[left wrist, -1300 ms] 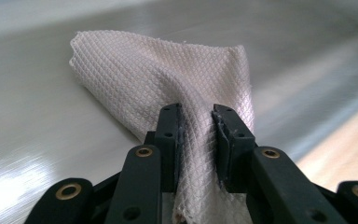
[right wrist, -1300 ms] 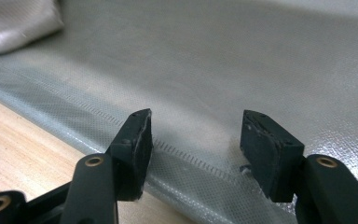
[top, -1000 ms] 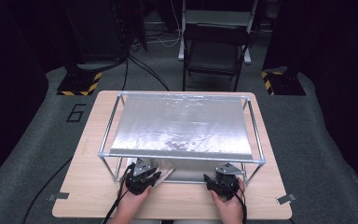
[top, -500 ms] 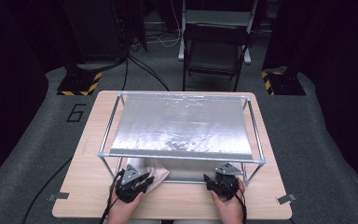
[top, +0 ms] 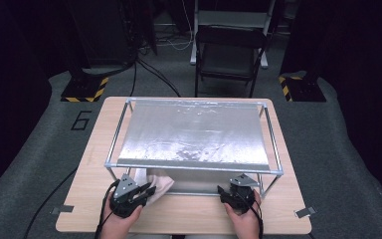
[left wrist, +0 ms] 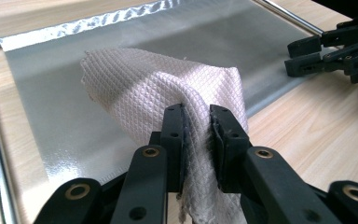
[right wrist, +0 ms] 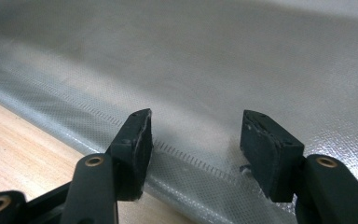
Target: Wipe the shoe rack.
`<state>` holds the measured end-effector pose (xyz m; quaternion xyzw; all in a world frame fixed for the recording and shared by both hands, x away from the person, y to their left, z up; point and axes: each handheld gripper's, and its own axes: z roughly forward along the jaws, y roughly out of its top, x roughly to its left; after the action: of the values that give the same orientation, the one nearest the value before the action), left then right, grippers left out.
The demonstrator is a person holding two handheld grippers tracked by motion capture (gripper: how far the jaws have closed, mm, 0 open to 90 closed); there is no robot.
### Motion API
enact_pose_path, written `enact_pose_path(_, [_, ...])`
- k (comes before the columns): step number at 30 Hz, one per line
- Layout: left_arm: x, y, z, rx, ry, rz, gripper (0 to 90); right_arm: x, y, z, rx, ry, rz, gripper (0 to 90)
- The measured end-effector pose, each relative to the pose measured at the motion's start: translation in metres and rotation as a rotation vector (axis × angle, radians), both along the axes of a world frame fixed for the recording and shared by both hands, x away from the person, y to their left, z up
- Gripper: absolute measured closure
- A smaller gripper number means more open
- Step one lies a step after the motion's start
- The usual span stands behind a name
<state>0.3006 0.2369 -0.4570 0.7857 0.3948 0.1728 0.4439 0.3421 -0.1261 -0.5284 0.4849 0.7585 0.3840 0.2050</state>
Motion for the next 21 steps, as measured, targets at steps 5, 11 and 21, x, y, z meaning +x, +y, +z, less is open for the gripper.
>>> enact_pose_path(5, [-0.003, 0.003, 0.011, -0.004, -0.009, -0.008, 76.5, 0.0, 0.0, 0.0, 0.0, -0.002, 0.001, 43.4])
enact_pose_path(11, [-0.004, 0.009, 0.02, -0.015, -0.019, 0.014, 76.5, 0.0, 0.0, 0.0, -0.004, 0.004, 0.001, 43.4])
enact_pose_path(21, [-0.006, 0.024, 0.009, -0.013, -0.003, 0.067, 76.6, 0.0, 0.0, 0.0, -0.001, -0.002, 0.001, 43.4])
